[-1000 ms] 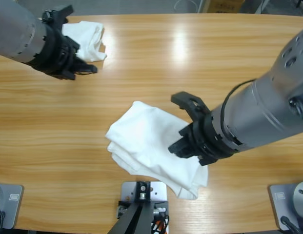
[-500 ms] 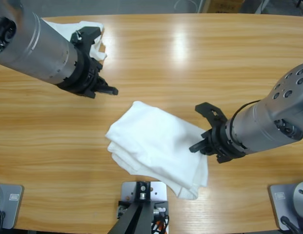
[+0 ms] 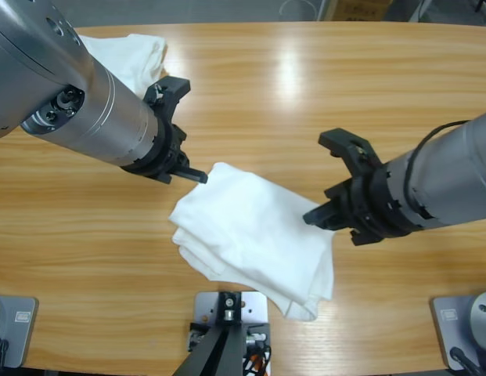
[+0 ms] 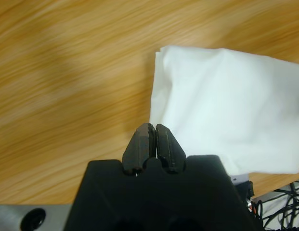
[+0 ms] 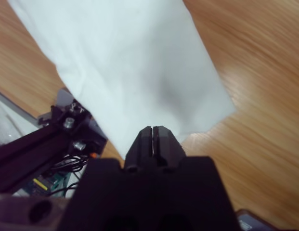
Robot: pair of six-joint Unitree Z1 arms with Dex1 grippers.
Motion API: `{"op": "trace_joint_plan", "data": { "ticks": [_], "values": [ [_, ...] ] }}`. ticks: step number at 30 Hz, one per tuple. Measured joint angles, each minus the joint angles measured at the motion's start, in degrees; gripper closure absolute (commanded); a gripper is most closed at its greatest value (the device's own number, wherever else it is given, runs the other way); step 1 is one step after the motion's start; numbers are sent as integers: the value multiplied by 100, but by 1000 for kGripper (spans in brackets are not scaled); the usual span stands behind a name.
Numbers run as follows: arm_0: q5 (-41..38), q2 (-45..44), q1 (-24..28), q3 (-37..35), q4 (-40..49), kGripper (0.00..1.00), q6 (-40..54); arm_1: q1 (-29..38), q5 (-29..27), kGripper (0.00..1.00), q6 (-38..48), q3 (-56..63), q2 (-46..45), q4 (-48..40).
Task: Fold clothes
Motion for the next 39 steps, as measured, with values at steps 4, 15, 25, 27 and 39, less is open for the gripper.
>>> {"op": "trace_joint_plan", "data": {
  "ticks": [4, 15, 25, 27, 39],
  "values": [
    [0, 1, -2, 6, 42, 1000, 0, -1, -110, 1000, 34, 53, 323, -448],
    [0, 1, -27, 35, 187, 1000, -11, -98, -305, 1000, 166, 827, 881, -1001],
    [0, 1, -27, 42, 204, 1000, -23, -268, -322, 1000, 205, 1131, 936, -1172],
    [0, 1, -27, 65, 207, 1000, -54, -268, -345, 1000, 205, 1121, 895, -1051],
    [0, 200, -213, 125, 236, 1000, -147, -271, -374, 1000, 205, 72, 413, -355]
  ]
}}
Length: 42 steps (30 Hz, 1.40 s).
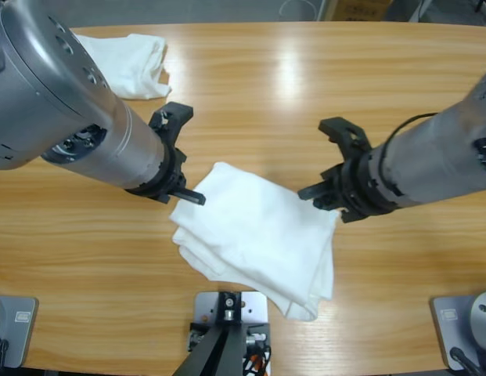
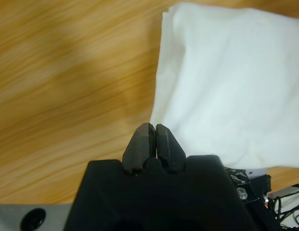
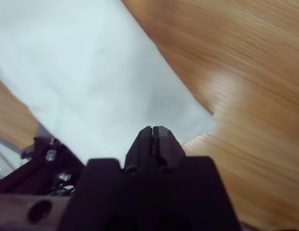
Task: Fold clothes
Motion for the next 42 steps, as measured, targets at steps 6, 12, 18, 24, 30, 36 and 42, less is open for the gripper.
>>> {"op": "trace_joint_plan", "data": {
  "ticks": [6, 12, 18, 24, 30, 36, 42],
  "values": [
    [0, 3, -5, 0, 93, 1000, -50, 0, 62, 1000, 0, 52, 628, -495],
    [0, 3, -7, 0, 124, 1000, -126, -8, 90, 1000, 0, 475, 751, -727],
    [0, 3, -8, 1, 131, 1000, -128, -12, 102, 1000, 0, 794, 751, -946],
    [2, 3, -8, -17, 150, 1000, -129, -12, 102, 1000, 0, 845, 749, -1024],
    [3, 0, -8, -570, 151, 1000, -129, -12, 102, 1000, 0, 862, 747, -1047],
    [-277, 84, -51, -1077, 151, 1000, -333, -13, 110, 1000, 0, 877, 747, -1076],
    [-676, 842, -320, -1155, -15, 1000, -951, -21, 129, 1000, 0, 899, 746, -1098]
  ]
}}
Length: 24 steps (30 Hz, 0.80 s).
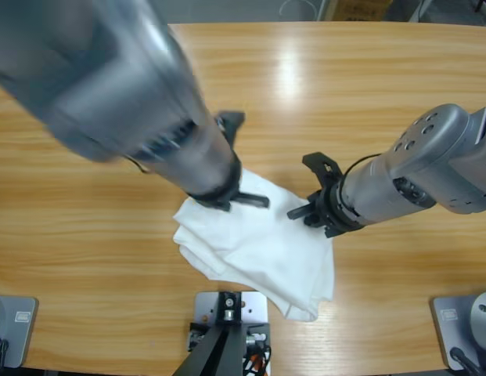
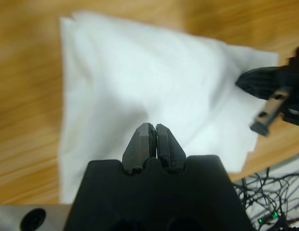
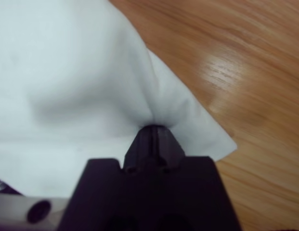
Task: Fold clothes
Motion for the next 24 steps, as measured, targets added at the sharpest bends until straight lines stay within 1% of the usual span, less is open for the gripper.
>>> {"op": "trace_joint_plan", "data": {
  "ticks": [3, 5, 7, 10, 14, 17, 20, 24],
  "values": [
    [-6, 238, -53, 97, -115, 1000, -254, -2, 7, 1000, 0, 27, -8, -23],
    [-5, 243, -53, 348, -157, 1000, -465, -2, 7, 1000, 0, 67, -25, -64],
    [-5, 240, -53, 766, -411, 1000, -648, -3, 8, 1000, 0, 99, -39, -102],
    [-5, 161, -53, 1504, -1041, 1000, -851, -4, 13, 1000, 0, 129, -59, -136],
    [-5, -153, -55, 2195, -1764, 1000, -1077, -4, 14, 1000, 0, 157, -74, -160],
    [-6, -372, -112, 2551, -1927, 1000, -1308, -4, 14, 1000, 0, 172, -85, -171],
    [-7, -576, -310, 2877, -1970, 1000, -1575, -4, 24, 1000, 0, 189, -85, -193],
    [-7, -823, -379, 3183, -1979, 1000, -1690, -4, 33, 1000, 0, 206, -85, -219]
  ]
}}
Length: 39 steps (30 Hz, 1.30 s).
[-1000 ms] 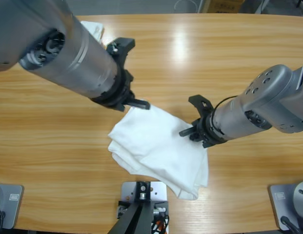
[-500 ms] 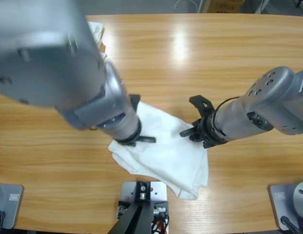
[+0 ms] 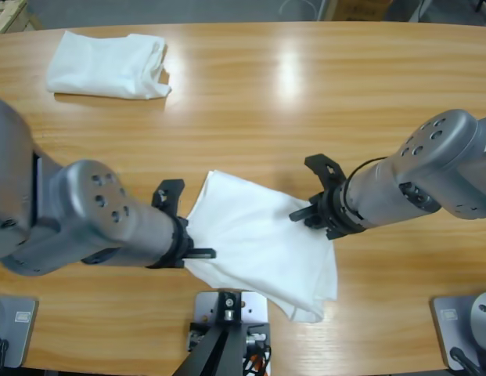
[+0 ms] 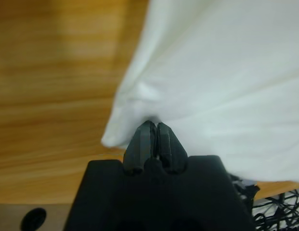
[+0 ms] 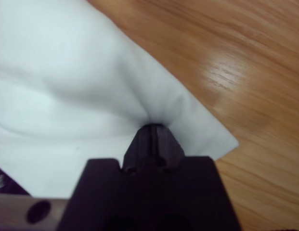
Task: Fold clothes
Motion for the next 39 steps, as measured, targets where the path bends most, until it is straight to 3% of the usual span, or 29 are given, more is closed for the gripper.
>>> {"op": "trace_joint_plan", "data": {
  "ticks": [6, 9, 14, 22, 25, 30, 39],
  "values": [
    [13, -358, 13, 175, 14, 1000, 2, 0, 1, 1000, 0, 4, -13, 0],
    [71, -890, 269, 114, 14, 1000, 353, 0, -70, 1000, 0, 72, -205, 244],
    [134, -1171, 612, -640, 14, 1000, 1681, 0, -200, 1000, 0, -186, -1122, 1281],
    [134, -118, 738, -1936, 6, 1000, 2778, 221, 77, 1000, 155, -292, -1904, 1329],
    [106, 334, 813, -2286, 6, 1000, 2892, 433, 203, 1000, 331, -281, -1911, 1064],
    [-113, 826, 924, -2702, 5, 1000, 2921, 919, 376, 1000, 994, 362, -1910, -189],
    [-247, 1005, 934, -2743, 336, 1000, 2687, 1003, 480, 1000, 1391, 1225, -1879, -1136]
  ]
}}
